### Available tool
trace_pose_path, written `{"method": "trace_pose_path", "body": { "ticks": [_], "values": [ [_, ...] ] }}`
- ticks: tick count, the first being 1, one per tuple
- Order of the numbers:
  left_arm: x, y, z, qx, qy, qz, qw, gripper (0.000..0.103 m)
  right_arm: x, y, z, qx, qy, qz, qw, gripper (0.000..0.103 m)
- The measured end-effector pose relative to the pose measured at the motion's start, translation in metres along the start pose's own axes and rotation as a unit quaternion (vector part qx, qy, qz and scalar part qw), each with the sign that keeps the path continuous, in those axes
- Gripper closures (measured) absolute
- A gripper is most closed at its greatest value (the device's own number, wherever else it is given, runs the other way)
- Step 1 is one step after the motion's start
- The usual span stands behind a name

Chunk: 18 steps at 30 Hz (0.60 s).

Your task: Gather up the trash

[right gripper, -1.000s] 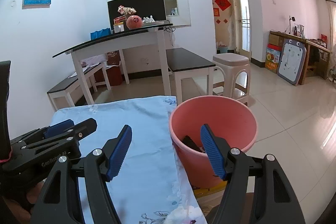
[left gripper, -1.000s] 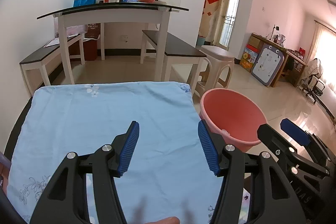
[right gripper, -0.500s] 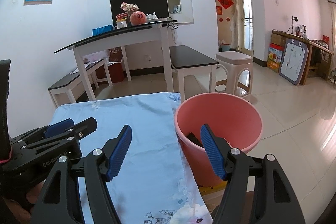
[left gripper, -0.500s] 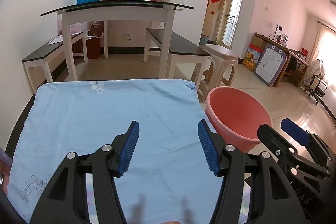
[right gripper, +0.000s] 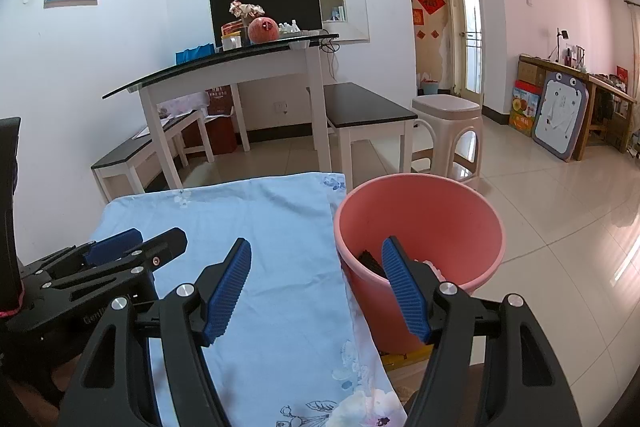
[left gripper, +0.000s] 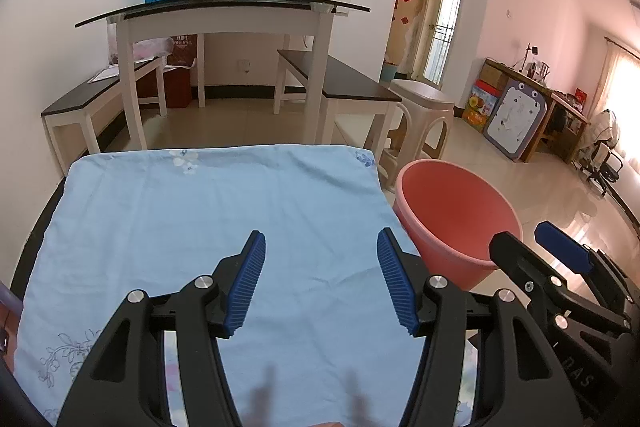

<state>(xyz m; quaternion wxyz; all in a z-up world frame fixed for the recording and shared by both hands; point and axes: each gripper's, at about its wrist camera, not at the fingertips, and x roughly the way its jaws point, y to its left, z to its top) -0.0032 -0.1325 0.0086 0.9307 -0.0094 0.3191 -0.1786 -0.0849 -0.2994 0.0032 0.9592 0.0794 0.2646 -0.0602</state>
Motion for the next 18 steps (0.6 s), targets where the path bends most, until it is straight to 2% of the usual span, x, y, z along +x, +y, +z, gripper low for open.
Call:
{"method": "trace_pose_path", "body": {
  "ticks": [18],
  "values": [
    [0.008, -0.001, -0.003, 0.004, 0.012, 0.003, 0.9999, 0.044, 0.012, -0.007, -0.005, 0.009, 0.017, -0.005, 1.000, 0.036]
  ]
}}
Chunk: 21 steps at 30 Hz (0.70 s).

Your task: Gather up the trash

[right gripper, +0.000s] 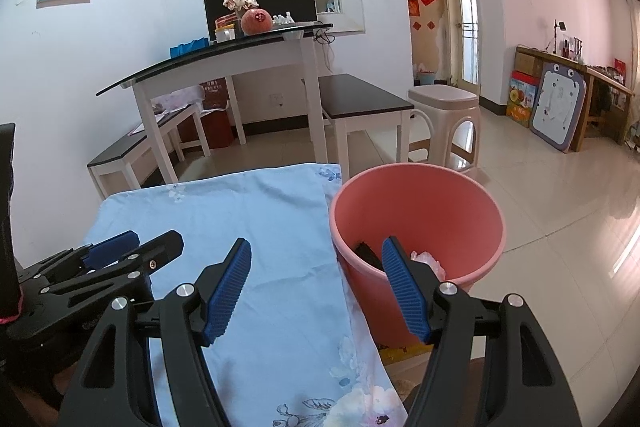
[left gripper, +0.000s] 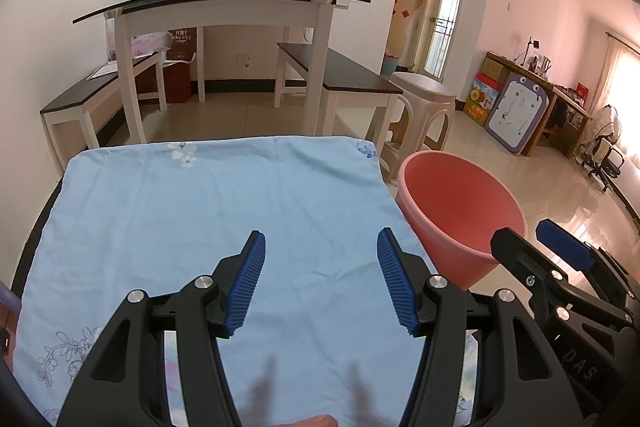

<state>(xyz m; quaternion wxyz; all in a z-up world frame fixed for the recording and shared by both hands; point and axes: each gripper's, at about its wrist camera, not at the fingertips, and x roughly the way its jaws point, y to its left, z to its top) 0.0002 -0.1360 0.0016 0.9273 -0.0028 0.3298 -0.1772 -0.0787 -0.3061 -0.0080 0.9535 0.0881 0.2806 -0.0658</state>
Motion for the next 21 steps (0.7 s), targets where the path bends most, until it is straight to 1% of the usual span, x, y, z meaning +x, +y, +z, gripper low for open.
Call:
{"method": "trace_pose_path", "body": {
  "ticks": [21],
  "values": [
    [0.010, -0.006, -0.004, 0.011, 0.015, 0.002, 0.9998, 0.044, 0.008, -0.014, -0.005, 0.025, 0.019, 0.002, 0.999, 0.036]
  ]
}}
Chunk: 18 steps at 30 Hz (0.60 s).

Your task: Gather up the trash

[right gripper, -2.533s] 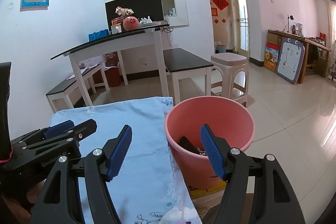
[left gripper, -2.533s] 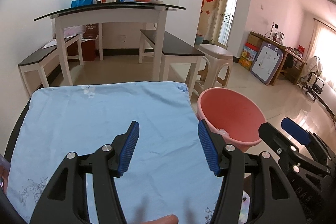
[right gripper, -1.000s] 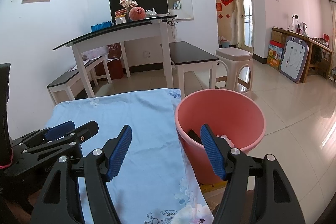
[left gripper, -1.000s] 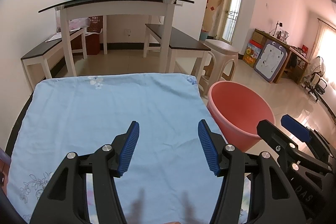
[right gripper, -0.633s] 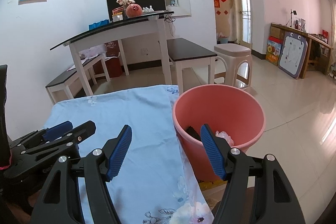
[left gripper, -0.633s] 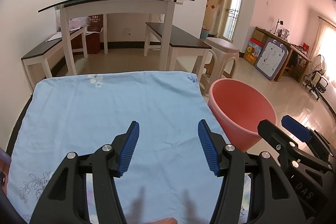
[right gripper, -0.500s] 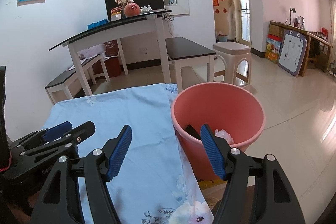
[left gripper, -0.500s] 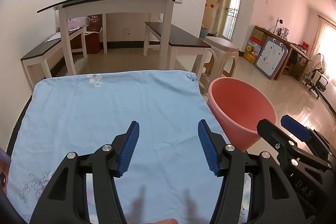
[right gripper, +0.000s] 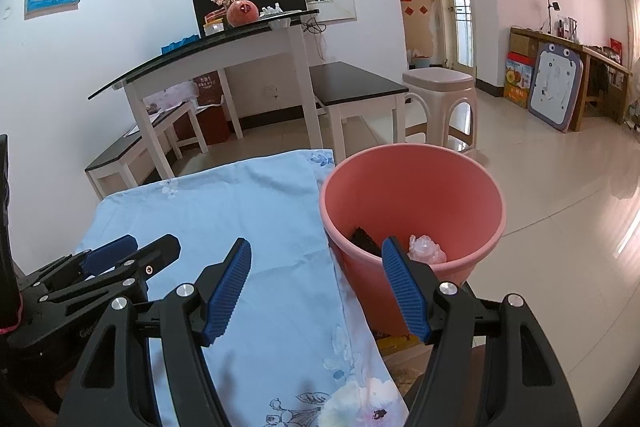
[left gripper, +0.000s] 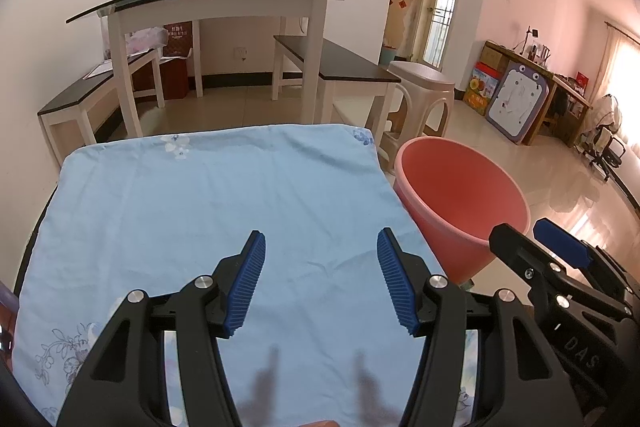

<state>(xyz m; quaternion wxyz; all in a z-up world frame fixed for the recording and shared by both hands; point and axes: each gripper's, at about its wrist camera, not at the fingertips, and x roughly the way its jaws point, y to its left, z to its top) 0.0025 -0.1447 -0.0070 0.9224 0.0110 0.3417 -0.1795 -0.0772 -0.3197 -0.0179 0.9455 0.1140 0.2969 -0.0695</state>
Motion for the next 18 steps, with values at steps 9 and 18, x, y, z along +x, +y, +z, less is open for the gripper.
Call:
{"method": "trace_pose_path", "body": {
  "ticks": [9, 18],
  "values": [
    [0.0029, -0.0017, -0.0017, 0.002, 0.004, 0.002, 1.0000, 0.044, 0.0025, -0.0003, -0.0001, 0.003, 0.004, 0.000, 1.000, 0.036],
    [0.0048, -0.0044, -0.0031, 0.008, 0.007, 0.001, 0.9999, 0.044, 0.0044, -0.0005, -0.0011, 0.004, 0.006, 0.000, 1.000, 0.036]
  ]
}}
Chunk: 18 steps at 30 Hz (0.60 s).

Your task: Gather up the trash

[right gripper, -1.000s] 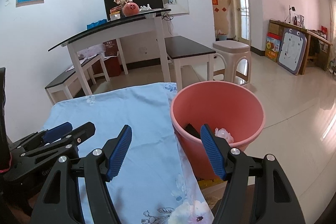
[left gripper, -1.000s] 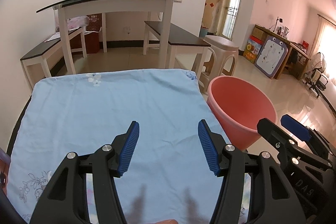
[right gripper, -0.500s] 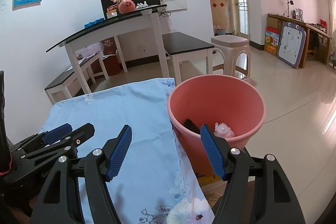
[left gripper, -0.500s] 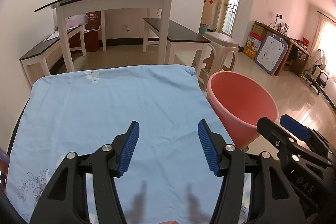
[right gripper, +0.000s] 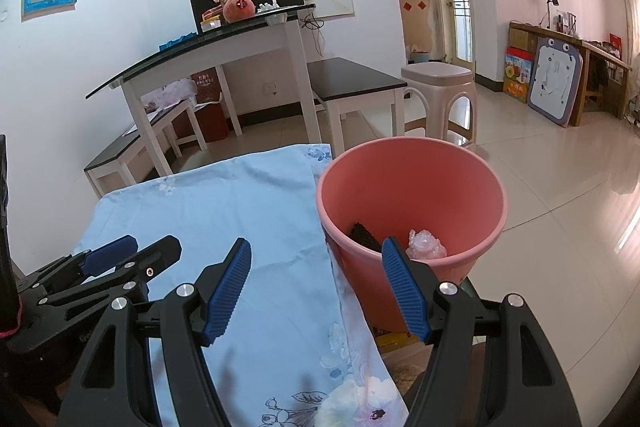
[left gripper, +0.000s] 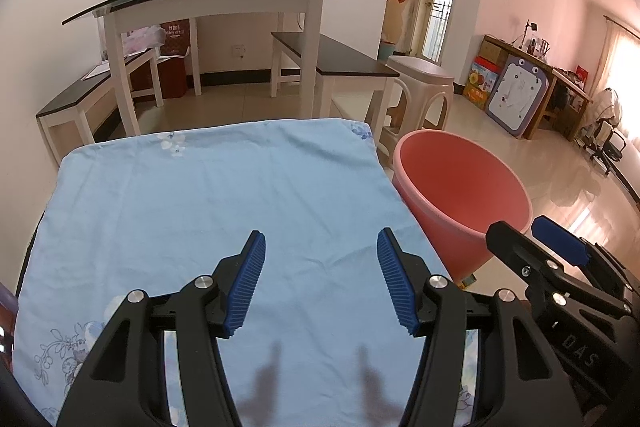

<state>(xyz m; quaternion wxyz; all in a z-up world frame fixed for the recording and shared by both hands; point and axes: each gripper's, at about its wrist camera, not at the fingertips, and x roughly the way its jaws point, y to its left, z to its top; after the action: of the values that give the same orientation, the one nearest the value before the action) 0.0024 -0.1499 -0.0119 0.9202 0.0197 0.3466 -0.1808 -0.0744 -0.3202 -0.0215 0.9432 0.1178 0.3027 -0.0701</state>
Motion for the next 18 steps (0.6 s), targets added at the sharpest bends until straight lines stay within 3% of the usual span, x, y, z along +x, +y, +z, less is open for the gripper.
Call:
{"method": "trace_pose_path", "body": {
  "ticks": [18],
  "values": [
    [0.004, 0.001, 0.000, -0.005, 0.004, 0.006, 1.0000, 0.044, 0.010, 0.000, -0.006, -0.003, 0.007, 0.001, 1.000, 0.036]
  ]
}}
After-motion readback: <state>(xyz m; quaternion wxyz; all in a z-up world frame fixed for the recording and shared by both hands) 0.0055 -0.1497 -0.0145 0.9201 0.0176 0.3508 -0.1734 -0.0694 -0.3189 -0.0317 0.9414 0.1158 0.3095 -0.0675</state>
